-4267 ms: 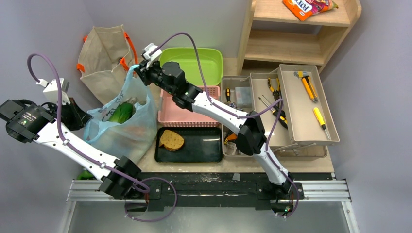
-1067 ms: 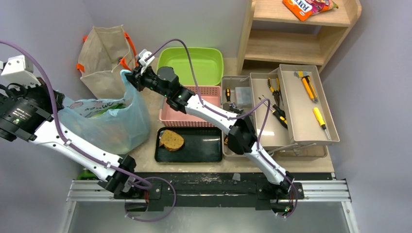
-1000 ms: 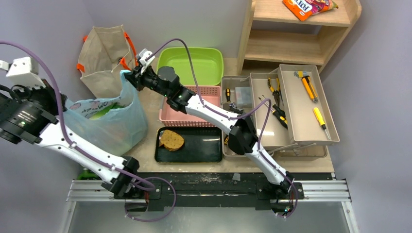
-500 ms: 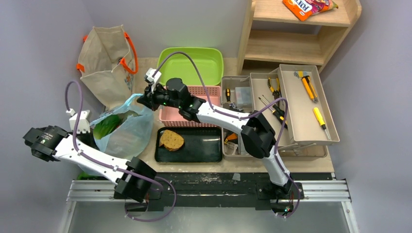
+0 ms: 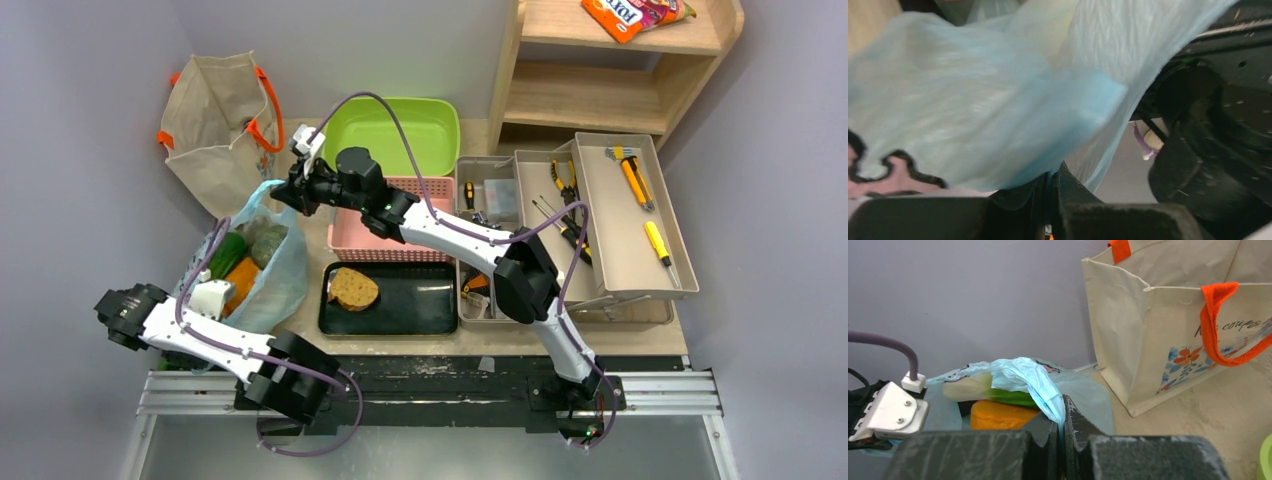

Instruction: Untie the knot of the grocery bags and take out the mixed food

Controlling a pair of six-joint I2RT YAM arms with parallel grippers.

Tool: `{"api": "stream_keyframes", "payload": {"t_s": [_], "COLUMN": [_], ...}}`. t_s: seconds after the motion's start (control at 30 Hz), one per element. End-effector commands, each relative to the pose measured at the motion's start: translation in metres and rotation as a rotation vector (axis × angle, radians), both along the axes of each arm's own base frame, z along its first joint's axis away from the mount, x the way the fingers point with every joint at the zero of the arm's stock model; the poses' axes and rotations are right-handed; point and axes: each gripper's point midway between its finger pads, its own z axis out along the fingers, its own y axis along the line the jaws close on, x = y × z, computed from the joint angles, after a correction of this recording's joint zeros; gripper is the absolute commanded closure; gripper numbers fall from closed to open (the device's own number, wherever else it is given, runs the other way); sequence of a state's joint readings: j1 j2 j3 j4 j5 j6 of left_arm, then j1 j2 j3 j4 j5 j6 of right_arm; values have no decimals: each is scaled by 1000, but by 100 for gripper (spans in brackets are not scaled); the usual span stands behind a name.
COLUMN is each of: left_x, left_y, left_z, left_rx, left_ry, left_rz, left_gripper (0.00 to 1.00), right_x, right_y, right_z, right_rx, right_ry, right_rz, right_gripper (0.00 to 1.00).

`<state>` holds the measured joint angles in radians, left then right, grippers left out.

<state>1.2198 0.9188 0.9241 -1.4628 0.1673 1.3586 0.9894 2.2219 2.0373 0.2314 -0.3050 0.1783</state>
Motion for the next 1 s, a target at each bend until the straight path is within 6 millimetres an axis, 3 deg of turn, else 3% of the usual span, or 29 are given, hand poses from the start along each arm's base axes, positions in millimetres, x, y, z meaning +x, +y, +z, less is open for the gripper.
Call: {"api": "stream_keyframes", "payload": {"t_s": [0.0, 0.1, 0.2, 0.33, 0.47, 0.6, 0.7, 0.8, 0.97], "left_x": [-12, 13, 45, 73, 93, 108, 120, 142, 156], "left_y": [26, -10, -41, -48, -59, -83, -92, -74, -45], "left_z": [-9, 30, 96, 162, 199, 199, 185, 173, 126], "left_rx": [74, -19, -17, 111, 100, -23, -153, -205, -168], "left_ry": [89, -88, -322, -550, -694, -737, -731, -754, -672], "left_rz": [-44, -86, -101, -97, -111, -224, -274, -256, -293], "left_gripper": [88, 55, 32, 21, 20, 25, 42, 71, 83], "right_x": [6, 3, 1, -2, -3, -3, -5, -5, -4], "right_y": [0, 1, 1, 3, 3, 1, 0, 0, 2], "right_z": [6, 4, 4, 7, 12, 19, 26, 28, 28], "right_rx": [10, 1, 0, 4, 15, 27, 39, 47, 48], "right_ry": [13, 17, 20, 29, 31, 31, 33, 42, 54], "right_rz": [-13, 1, 12, 26, 26, 18, 21, 23, 22], "right_gripper": [100, 100, 100, 100, 100, 100, 100, 100, 100]}}
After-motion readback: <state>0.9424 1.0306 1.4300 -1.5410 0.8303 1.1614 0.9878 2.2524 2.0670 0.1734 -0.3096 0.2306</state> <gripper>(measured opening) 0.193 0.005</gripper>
